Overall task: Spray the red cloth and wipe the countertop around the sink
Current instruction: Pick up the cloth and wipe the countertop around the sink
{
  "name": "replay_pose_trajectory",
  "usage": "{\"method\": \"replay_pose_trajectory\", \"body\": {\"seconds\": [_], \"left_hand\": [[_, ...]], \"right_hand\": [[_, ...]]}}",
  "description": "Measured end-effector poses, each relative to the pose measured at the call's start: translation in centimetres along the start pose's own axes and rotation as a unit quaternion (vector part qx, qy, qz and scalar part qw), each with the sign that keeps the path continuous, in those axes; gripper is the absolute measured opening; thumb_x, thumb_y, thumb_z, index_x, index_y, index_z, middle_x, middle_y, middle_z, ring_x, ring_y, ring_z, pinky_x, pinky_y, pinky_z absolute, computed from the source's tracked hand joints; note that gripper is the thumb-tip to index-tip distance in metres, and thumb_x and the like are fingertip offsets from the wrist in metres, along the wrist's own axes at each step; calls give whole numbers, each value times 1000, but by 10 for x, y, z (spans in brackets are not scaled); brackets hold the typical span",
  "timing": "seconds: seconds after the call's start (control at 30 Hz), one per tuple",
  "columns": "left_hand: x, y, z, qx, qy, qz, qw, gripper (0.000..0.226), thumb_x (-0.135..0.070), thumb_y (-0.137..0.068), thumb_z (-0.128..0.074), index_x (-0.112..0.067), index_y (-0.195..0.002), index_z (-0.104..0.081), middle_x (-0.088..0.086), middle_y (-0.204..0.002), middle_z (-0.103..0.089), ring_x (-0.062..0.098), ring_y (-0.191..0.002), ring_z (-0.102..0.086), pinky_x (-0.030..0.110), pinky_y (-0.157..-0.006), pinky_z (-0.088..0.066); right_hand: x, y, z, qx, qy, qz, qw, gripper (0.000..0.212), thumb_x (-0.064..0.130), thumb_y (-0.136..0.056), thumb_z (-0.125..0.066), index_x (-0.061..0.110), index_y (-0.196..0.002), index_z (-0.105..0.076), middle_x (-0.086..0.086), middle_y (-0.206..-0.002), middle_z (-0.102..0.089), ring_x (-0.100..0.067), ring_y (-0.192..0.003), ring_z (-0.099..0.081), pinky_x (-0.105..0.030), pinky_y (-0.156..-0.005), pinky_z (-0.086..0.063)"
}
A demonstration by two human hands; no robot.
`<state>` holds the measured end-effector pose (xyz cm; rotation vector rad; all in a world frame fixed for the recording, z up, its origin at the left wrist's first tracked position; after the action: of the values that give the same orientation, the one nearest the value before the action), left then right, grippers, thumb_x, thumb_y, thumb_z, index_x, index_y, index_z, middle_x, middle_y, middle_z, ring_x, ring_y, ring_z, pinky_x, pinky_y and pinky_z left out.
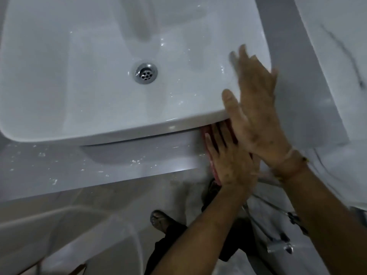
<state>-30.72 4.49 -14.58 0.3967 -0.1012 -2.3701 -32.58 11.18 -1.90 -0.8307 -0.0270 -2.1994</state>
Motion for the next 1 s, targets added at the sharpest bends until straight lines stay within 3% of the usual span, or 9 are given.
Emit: {"method": "replay_pose_trajectory", "body": {"seconds": [0.07, 0.13, 0.23, 0.33, 0.47, 0.6, 0.73, 0.87, 1.0], "left_hand": [[12, 3, -2, -4, -8, -21, 1000, 82, -57, -84, -46, -19, -149, -14, 12, -154, -31, 32, -145, -21, 62, -117, -6], [36, 6, 6, -26, 17, -32, 999, 68, -52, -87, -44, -28, -147, -22, 6, -152, -35, 31, -144, -24, 70, -111, -11], [118, 16, 26, -66, 6, 3, 998, 57, -47, -89, -38, -38, -144, -29, 4, -153, -36, 33, -145, -21, 66, -111, -18], [237, 33, 45, -64, -43, 81, 994, 59, -48, -90, -34, -37, -147, -22, 10, -156, -29, 35, -147, -11, 59, -116, -18], [325, 41, 68, -81, -17, 204, 975, 59, -49, -90, -30, -32, -146, -23, 12, -157, -25, 36, -146, -15, 57, -117, -18], [313, 36, 68, -112, 9, 207, 972, 57, -39, -87, -38, -30, -143, -35, 14, -155, -30, 35, -145, -20, 53, -117, -13], [329, 35, 73, -122, 16, 184, 975, 59, -39, -87, -40, -27, -145, -33, 11, -156, -30, 33, -147, -15, 47, -120, -13], [368, 33, 85, -120, 40, 215, 968, 62, -42, -87, -37, -30, -147, -26, 8, -158, -24, 35, -147, -11, 51, -118, -13], [444, 31, 103, -120, 51, 275, 952, 58, -49, -96, -26, -35, -149, -8, 7, -162, -7, 36, -148, 1, 55, -118, -6]], "right_hand": [[6, -2, -9, 22, 107, -6, 994, 57, 44, -95, -25, 15, -143, -37, -6, -156, -27, -27, -145, -17, -56, -118, -3], [3, -1, -6, 22, 147, -11, 989, 54, 40, -95, -26, 15, -140, -42, -5, -154, -33, -28, -143, -22, -55, -117, 0], [7, -2, -7, 43, 209, -11, 977, 50, 36, -96, -27, 15, -137, -47, -5, -148, -43, -29, -141, -28, -59, -115, 0], [25, -5, -14, 71, 243, -7, 967, 51, 38, -98, -25, 12, -135, -50, -8, -143, -50, -30, -138, -35, -63, -114, 1], [94, -7, -62, 179, 205, 87, 958, 61, 45, -94, -19, 12, -140, -41, -13, -152, -36, -30, -139, -34, -54, -119, -8], [196, -3, -145, 292, 169, 251, 907, 67, 52, -95, -24, 15, -149, -15, -10, -161, -6, -26, -147, -12, -49, -120, -10], [283, -2, -207, 312, 152, 398, 849, 68, 43, -97, -33, 13, -150, -2, -6, -162, 3, -24, -148, -3, -47, -120, -10], [325, -6, -240, 333, 155, 438, 820, 66, 30, -98, -40, 8, -149, -4, -10, -161, 3, -27, -148, 4, -43, -121, -8], [330, -8, -245, 342, 128, 408, 837, 65, 17, -97, -45, 4, -149, -8, -11, -161, 1, -25, -148, 5, -37, -122, -6]]}}
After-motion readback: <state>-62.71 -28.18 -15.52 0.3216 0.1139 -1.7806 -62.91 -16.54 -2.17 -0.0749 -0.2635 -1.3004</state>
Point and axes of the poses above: each hand's wrist, its own y-axis away from the middle knuckle, its own z-axis out of the back of the hand, x = y × z, the point moved 8 cm from there along -y, towards the middle knuckle
